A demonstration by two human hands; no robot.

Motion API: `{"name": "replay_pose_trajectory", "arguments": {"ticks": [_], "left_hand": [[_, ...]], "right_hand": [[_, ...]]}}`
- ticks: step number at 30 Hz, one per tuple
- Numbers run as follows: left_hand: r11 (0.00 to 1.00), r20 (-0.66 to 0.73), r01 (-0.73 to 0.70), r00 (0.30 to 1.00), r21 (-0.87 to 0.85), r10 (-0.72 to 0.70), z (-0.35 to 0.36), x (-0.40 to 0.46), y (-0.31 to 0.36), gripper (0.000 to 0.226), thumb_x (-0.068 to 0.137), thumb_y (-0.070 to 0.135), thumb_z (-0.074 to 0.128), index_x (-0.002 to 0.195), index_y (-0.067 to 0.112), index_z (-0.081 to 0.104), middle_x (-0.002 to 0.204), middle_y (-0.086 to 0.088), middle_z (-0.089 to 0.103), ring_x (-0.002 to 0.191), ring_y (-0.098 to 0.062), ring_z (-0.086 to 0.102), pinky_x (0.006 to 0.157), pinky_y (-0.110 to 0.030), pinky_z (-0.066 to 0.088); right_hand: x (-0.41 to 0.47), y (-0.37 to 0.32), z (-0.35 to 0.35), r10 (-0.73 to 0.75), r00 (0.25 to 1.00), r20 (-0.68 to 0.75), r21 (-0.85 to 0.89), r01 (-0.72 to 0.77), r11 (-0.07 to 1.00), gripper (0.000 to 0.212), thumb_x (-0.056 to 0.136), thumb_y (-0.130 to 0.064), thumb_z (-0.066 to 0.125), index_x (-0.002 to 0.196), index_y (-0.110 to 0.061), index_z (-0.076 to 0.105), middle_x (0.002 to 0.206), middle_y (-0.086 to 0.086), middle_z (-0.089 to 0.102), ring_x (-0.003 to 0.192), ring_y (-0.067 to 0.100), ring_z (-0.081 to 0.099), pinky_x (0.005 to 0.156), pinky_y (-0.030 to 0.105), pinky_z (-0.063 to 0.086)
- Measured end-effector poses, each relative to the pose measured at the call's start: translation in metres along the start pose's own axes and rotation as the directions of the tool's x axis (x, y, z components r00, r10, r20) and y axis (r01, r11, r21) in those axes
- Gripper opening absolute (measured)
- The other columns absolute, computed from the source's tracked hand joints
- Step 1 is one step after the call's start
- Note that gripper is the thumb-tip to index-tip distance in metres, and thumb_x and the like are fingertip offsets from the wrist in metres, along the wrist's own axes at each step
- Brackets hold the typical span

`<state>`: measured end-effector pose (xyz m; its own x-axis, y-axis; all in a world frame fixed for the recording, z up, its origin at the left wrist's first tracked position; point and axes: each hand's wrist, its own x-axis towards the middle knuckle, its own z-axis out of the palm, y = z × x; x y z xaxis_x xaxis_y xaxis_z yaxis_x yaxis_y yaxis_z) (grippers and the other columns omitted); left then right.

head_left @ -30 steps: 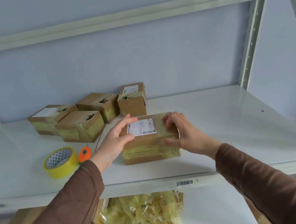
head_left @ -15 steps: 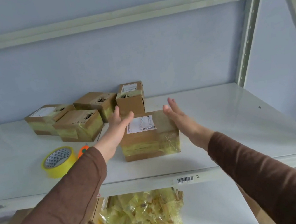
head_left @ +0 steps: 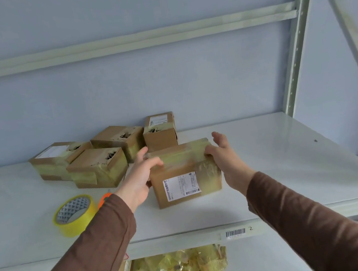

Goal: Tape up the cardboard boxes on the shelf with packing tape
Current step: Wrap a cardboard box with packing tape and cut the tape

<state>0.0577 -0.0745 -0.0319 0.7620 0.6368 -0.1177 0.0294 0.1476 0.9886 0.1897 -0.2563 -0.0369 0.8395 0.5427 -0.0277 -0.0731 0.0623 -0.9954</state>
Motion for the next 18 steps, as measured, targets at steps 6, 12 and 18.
{"name": "replay_pose_trajectory", "arguments": {"ticks": [6, 12, 18], "left_hand": [[0.999, -0.002, -0.013, 1.000, -0.050, 0.013, 0.009, 0.017, -0.004, 0.042, 0.095, 0.008, 0.070, 0.129, 0.021, 0.050, 0.111, -0.010, 0.070, 0.075, -0.016, 0.073, 0.062, -0.030, 0.057], [0.991, -0.105, -0.035, 0.994, -0.128, 0.022, 0.011, 0.011, -0.007, 0.031, 0.099, 0.017, 0.059, 0.128, 0.021, 0.048, 0.120, -0.009, 0.063, 0.100, -0.022, 0.064, 0.080, -0.035, 0.052], [0.997, 0.035, -0.077, 0.996, 0.000, 0.077, 0.023, -0.014, -0.019, 0.041, 0.088, 0.028, 0.078, 0.119, 0.027, 0.050, 0.121, -0.004, 0.060, 0.102, -0.013, 0.064, 0.062, -0.017, 0.050]], "right_hand": [[0.016, 0.005, 0.017, 0.015, 0.996, -0.090, -0.017, -0.017, 1.000, 0.055, 0.097, -0.018, 0.066, 0.149, -0.025, 0.050, 0.119, 0.003, 0.068, 0.105, 0.033, 0.072, 0.092, 0.055, 0.058], [0.048, -0.012, 0.012, -0.086, 0.990, -0.110, -0.426, 0.031, 0.904, 0.092, 0.084, -0.051, 0.077, 0.159, -0.026, 0.031, 0.154, 0.004, 0.047, 0.137, 0.025, 0.050, 0.112, 0.043, 0.044], [0.061, -0.025, 0.015, 0.066, 0.983, -0.170, -0.348, -0.123, 0.930, 0.097, 0.089, -0.056, 0.072, 0.162, -0.024, 0.016, 0.148, 0.009, 0.050, 0.121, 0.027, 0.059, 0.072, 0.032, 0.054]]}}
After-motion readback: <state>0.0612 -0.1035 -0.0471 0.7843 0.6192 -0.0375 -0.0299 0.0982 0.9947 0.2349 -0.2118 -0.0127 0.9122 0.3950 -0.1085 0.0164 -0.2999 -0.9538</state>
